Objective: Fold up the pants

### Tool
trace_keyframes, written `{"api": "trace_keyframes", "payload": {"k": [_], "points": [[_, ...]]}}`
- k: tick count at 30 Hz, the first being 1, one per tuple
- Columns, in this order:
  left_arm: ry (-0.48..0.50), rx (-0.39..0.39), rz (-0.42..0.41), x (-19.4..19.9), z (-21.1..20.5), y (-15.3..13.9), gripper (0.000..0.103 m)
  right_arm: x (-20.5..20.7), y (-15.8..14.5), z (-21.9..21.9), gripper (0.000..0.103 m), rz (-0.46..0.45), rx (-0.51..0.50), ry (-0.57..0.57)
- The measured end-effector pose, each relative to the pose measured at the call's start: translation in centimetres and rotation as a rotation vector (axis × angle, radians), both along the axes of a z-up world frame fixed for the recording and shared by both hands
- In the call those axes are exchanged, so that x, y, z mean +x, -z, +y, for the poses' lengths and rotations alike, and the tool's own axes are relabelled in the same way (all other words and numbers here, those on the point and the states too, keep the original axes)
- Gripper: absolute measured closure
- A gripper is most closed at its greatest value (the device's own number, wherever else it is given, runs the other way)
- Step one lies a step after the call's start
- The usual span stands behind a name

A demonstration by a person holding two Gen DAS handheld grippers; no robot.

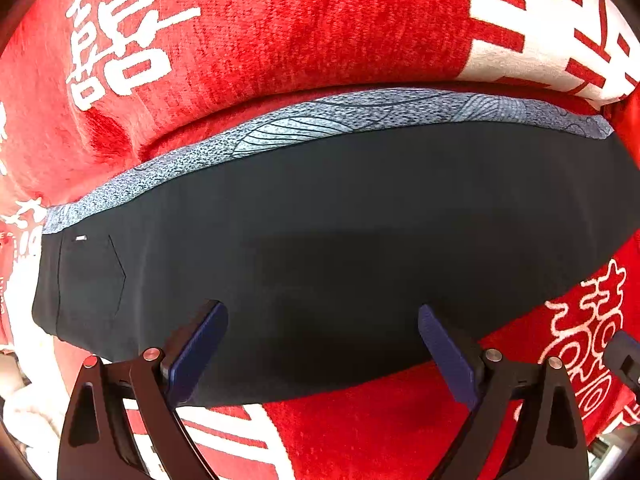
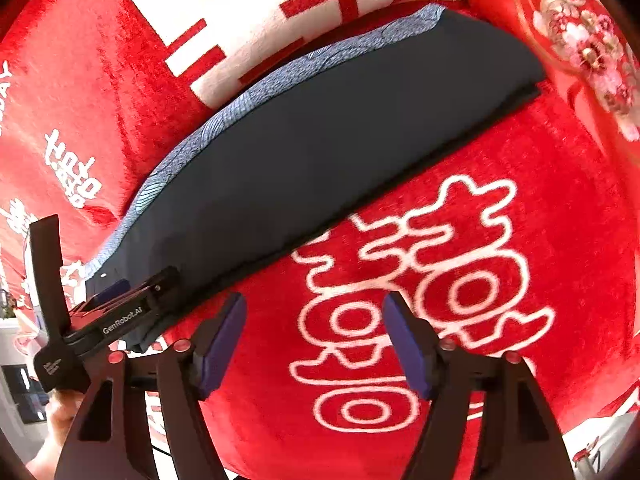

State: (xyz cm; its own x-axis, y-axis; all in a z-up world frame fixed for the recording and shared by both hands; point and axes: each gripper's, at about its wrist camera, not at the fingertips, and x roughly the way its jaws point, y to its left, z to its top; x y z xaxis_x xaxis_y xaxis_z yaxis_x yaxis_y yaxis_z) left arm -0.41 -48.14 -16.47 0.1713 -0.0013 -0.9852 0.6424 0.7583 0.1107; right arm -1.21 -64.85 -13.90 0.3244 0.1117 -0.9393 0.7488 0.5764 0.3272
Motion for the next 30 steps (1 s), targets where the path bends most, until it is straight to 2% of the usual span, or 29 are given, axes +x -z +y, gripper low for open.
{"api": "trace_keyframes", "payload": {"k": [5, 17, 30], "points": [[0.014, 0.017, -0.013, -2.6, -1.4, -1.5, 0.006, -0.1, -0.6, -0.7, 0.025, 0.005, -0.021, -0.017], [0.037, 0.043, -0.009, -7.1, -4.5, -2.9, 0.006, -0.7, -1.1, -2.5, 0.023, 0.058, -0.072, -0.070], [0.080, 0.046, -0.009, -10.1, -8.0, -3.8, 0.006, -0.5, -0.8, -3.8, 0.022, 0.120, -0.125, -0.117]]}}
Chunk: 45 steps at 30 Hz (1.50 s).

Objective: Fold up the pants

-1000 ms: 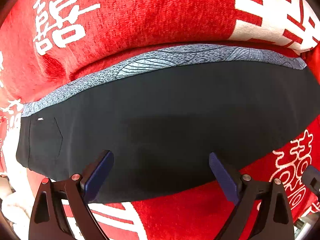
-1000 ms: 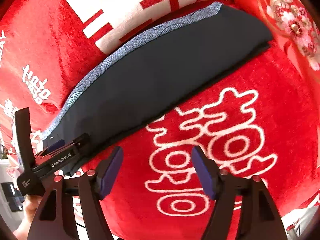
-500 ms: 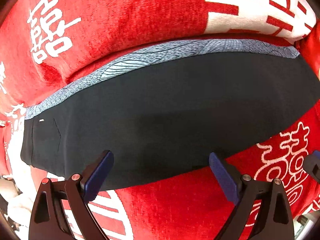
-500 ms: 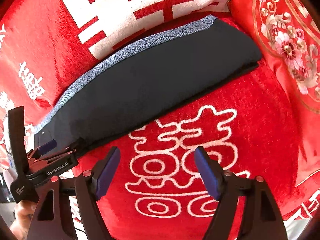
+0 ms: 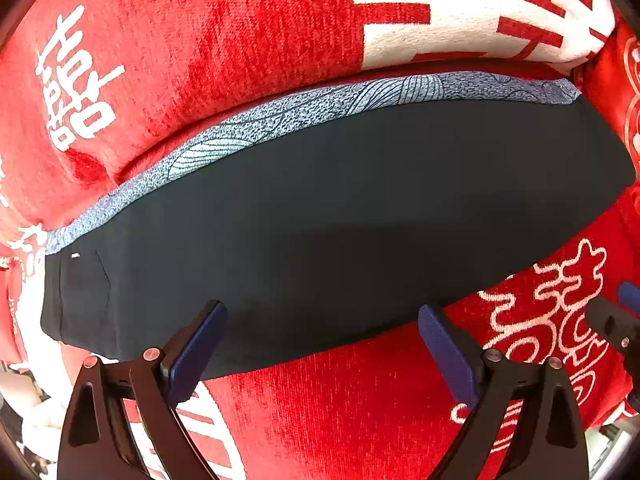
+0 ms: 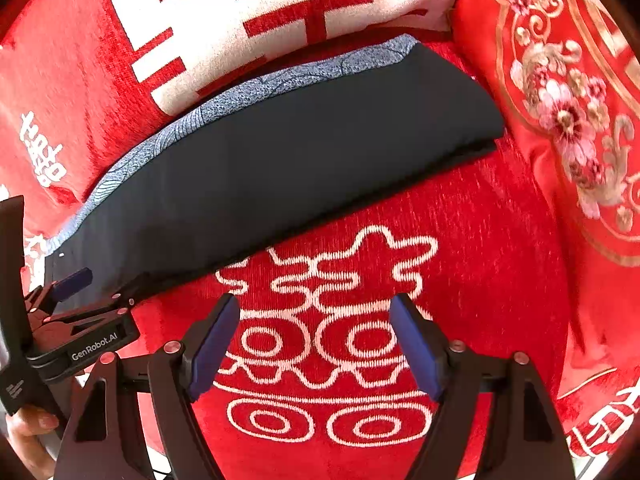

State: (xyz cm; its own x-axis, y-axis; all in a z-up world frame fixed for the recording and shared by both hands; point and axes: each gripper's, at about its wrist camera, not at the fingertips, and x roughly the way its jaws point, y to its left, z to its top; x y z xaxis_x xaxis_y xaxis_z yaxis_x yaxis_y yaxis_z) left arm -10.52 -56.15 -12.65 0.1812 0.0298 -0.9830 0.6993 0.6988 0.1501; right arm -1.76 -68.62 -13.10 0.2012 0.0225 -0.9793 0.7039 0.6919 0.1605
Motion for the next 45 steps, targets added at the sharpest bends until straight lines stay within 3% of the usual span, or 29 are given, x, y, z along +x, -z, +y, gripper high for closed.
{"api": "trace_keyframes", "payload": {"k": [30, 35, 36, 37, 39, 45], "points": [[0.023, -0.004, -0.007, 0.0, -4.2, -0.9, 0.006, 0.0, 0.4, -2.9, 0.022, 0.020, -0.002, -0.011], [0.025, -0.014, -0.025, 1.2, -5.4, -1.1, 0.006, -0.6, -0.2, -4.5, 0.022, -0.076, 0.035, 0.059], [0.025, -0.018, -0.032, 1.7, -5.7, -1.2, 0.006, -0.8, -0.5, -5.1, 0.027, -0.105, 0.043, 0.085], [0.022, -0.022, -0.040, 2.0, -5.9, -1.3, 0.006, -0.9, -0.6, -5.5, 0.046, -0.121, 0.044, 0.096], [0.011, -0.037, -0.064, 3.2, -6.6, -1.3, 0.006, -0.2, -0.9, -6.6, 0.062, -0.143, 0.034, 0.101], [-0.075, -0.037, -0.102, 7.4, -7.8, -0.1, 0.006, 5.0, 0.3, -9.9, 0.062, -0.176, -0.013, 0.026]]}}
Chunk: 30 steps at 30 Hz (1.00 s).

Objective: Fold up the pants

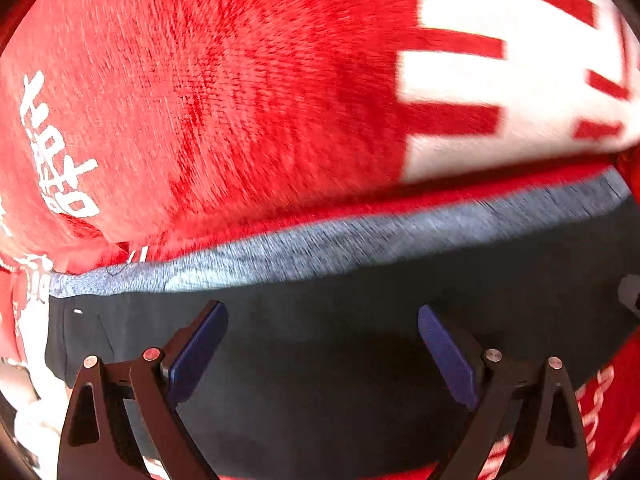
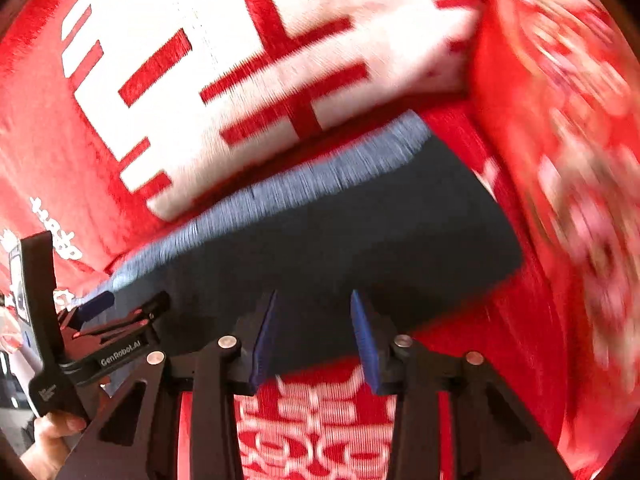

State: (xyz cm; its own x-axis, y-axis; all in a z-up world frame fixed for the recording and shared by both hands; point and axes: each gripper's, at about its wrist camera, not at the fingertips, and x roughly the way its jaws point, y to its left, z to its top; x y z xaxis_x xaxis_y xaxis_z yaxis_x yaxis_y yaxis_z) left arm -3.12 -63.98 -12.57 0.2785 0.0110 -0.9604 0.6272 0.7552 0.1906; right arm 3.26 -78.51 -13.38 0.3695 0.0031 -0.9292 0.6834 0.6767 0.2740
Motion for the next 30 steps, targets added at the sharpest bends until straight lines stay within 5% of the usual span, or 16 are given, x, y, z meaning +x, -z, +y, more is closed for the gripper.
{"api": "trace_keyframes", "payload": {"k": [6, 14, 20, 25, 30], "points": [[-0.017, 0.005, -0.006, 1.0, 0.2, 1.7, 0.006, 2.7, 3.0, -1.8, 0.063, 0.085, -0.049, -0.066], [0.062, 0.013, -0.063, -1.5, 0.9, 1.5, 0.006, 2.0, 3.2, 0.3, 0.065, 0.143, -0.176, -0.232], [0.029, 0.000, -0.005, -0.7, 0.5, 0.0, 0.006, -0.8, 1.8, -1.2, 0.061, 0.082, -0.037, -0.095], [0.076, -0.052, -0.022, -1.8, -0.2, -2.4, 0.006, -6.3, 1.1, -0.3, 0.052, -0.061, 0.108, 0.042], [0.079, -0.027, 0.013, -3.3, -0.4, -0.7, 0.006, -11.9, 2.7, 1.0, 0.052, -0.130, 0.231, 0.210]]}}
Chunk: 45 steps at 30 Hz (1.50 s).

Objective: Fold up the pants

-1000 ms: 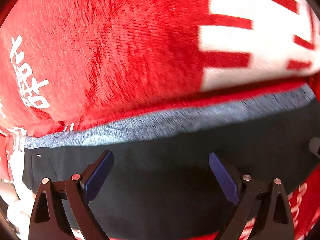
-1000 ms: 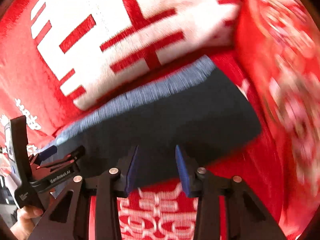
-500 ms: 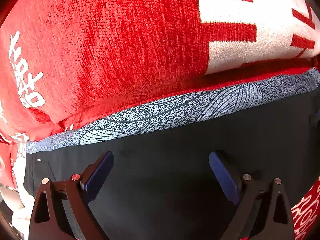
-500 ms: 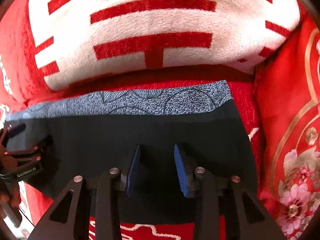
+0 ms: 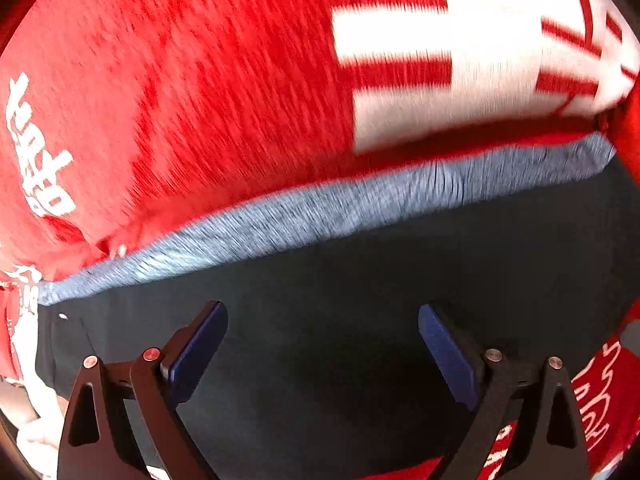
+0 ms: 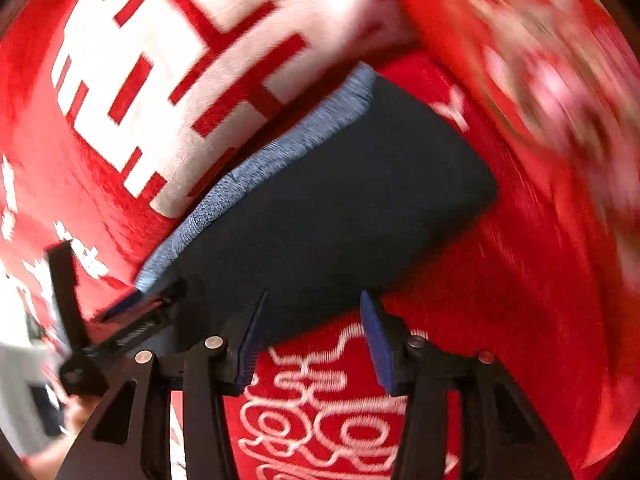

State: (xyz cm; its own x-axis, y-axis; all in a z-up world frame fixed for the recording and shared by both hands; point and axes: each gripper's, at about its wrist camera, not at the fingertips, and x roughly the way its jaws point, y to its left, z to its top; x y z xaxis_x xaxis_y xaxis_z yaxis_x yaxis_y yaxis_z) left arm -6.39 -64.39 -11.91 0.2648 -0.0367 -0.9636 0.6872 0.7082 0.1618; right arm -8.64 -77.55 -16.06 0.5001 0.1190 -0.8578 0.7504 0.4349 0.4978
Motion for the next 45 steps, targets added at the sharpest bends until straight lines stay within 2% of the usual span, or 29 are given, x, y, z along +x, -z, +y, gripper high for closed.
{"api": "trace_keyframes", "payload": {"k": [3, 10, 11, 13, 32, 38, 43, 44, 45], "points": [[-0.023, -0.023, -0.004, -0.1, 0.3, 0.2, 0.006, -1.1, 1.3, -0.2, 0.052, -0.017, 0.046, 0.058], [-0.047, -0.027, 0.020, 1.2, 1.5, 0.0, 0.001, -0.5, 1.4, -0.1, 0.052, -0.074, 0.084, 0.104], [-0.052, -0.027, 0.022, 0.8, 1.0, 1.1, 0.001, -1.4, 1.4, -0.5, 0.052, -0.080, 0.093, 0.111], [-0.058, -0.027, 0.022, 1.3, 1.4, 1.2, 0.001, -1.0, 1.6, -0.6, 0.052, -0.087, 0.108, 0.124], [-0.043, -0.020, 0.028, 0.7, 1.8, 1.1, 0.002, -1.3, 2.3, -1.0, 0.052, -0.156, 0.139, 0.176], [-0.031, -0.040, 0.011, 0.2, 1.9, 1.4, 0.001, -1.4, 3.1, -2.3, 0.052, -0.246, 0.139, 0.246], [-0.029, -0.056, 0.009, 0.3, 2.2, 1.7, 0.001, 0.7, 3.5, -3.8, 0.050, -0.300, 0.129, 0.269], [-0.031, -0.048, 0.015, 0.4, 2.2, 1.5, 0.002, 1.3, 3.5, -4.0, 0.050, -0.294, 0.127, 0.259], [-0.033, -0.045, 0.026, 0.4, 2.2, 1.3, 0.011, 1.8, 3.4, -4.1, 0.056, -0.280, 0.130, 0.250]]}}
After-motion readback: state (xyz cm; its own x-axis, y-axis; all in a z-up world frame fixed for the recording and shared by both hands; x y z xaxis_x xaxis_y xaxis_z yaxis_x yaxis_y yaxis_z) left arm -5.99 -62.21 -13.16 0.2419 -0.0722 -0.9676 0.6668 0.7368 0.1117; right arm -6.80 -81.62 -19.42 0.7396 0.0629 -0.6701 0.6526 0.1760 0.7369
